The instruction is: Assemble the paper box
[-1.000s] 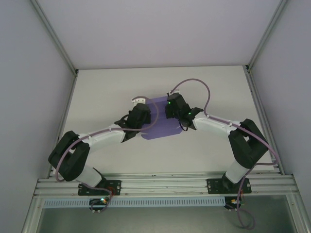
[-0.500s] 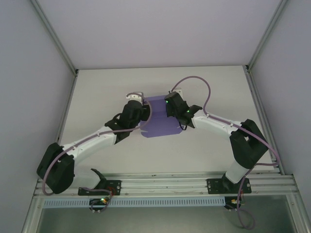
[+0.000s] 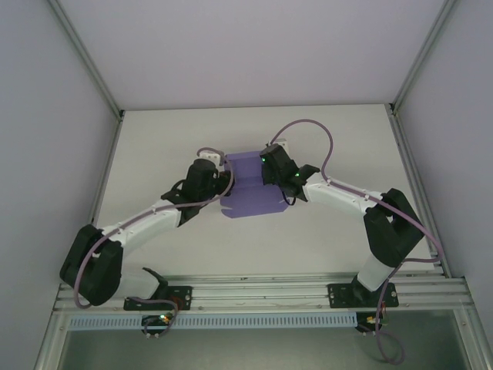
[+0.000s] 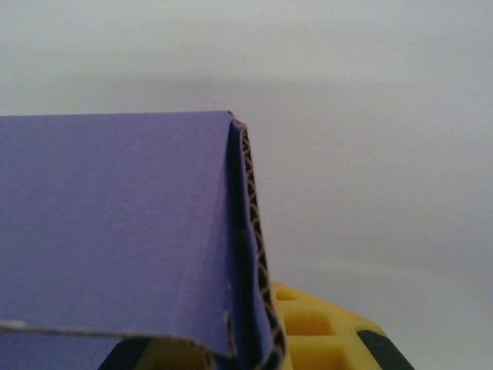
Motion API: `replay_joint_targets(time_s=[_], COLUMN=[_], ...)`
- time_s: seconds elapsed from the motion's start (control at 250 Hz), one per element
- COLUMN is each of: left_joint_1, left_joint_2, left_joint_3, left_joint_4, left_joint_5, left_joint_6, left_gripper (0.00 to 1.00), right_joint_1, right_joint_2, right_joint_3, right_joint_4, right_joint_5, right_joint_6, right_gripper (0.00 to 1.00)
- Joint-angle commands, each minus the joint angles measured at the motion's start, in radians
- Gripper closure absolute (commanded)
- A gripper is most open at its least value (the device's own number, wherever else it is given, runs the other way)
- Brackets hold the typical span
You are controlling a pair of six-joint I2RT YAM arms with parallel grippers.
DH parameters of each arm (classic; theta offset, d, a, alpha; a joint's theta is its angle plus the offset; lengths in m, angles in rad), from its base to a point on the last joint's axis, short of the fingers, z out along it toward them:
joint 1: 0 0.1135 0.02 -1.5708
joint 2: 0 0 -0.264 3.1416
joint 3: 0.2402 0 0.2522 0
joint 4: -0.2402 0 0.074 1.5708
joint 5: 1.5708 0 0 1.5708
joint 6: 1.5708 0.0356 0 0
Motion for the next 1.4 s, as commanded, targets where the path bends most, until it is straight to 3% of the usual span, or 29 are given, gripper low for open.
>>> replay_joint_targets(time_s=[0.0, 0.18, 0.343, 0.547, 0.651, 0.942, 1.038, 1.094, 1.174, 1.27, 1.302, 1.394], left_joint_1=[0.009, 0.008, -0.018, -0.067, -0.078, -0.053, -0.059, -0.073, -0.069, -0.050, -0.042, -0.015], left_joint_2=[0.034, 0.067, 0.143, 0.267, 0.286, 0.321, 0.320, 0.294, 0.224, 0.114, 0.076, -0.021], left_joint_3=[0.046, 0.073, 0.154, 0.320, 0.354, 0.437, 0.436, 0.393, 0.298, 0.168, 0.132, 0.062], left_joint_4=[0.013, -0.006, -0.098, -0.372, -0.458, -0.752, -0.706, -0.566, -0.356, -0.137, -0.090, -0.002], left_joint_5=[0.001, -0.131, -0.377, -0.691, -0.725, -0.814, -0.776, -0.688, -0.470, -0.206, -0.151, 0.012], left_joint_6=[0.020, 0.024, 0.050, -0.052, -0.099, -0.309, -0.276, -0.154, -0.050, -0.003, -0.007, -0.010], left_gripper=[0.80, 0.85, 0.99, 1.00, 1.00, 1.00, 1.00, 1.00, 0.84, 0.54, 0.44, 0.26], right_joint_1=[0.001, 0.006, 0.018, 0.026, 0.017, -0.007, -0.007, -0.007, -0.009, -0.011, -0.012, -0.016], right_joint_2=[-0.006, -0.024, -0.034, -0.019, -0.003, -0.007, -0.004, -0.002, 0.001, 0.005, 0.007, 0.010], right_joint_3=[0.013, -0.004, 0.001, 0.022, 0.037, 0.018, 0.017, 0.022, 0.022, 0.021, 0.021, 0.015], right_joint_4=[0.005, 0.020, -0.007, -0.105, -0.145, -0.109, -0.089, -0.088, -0.075, -0.067, -0.066, -0.063], right_joint_5=[-0.030, -0.077, -0.075, 0.078, 0.129, 0.116, 0.095, 0.092, 0.074, 0.050, 0.045, 0.026], right_joint_6=[0.009, -0.012, -0.015, 0.077, 0.121, 0.143, 0.129, 0.122, 0.105, 0.092, 0.089, 0.073], right_gripper=[1.00, 1.00, 1.00, 1.00, 1.00, 1.00, 1.00, 1.00, 1.00, 1.00, 1.00, 1.00])
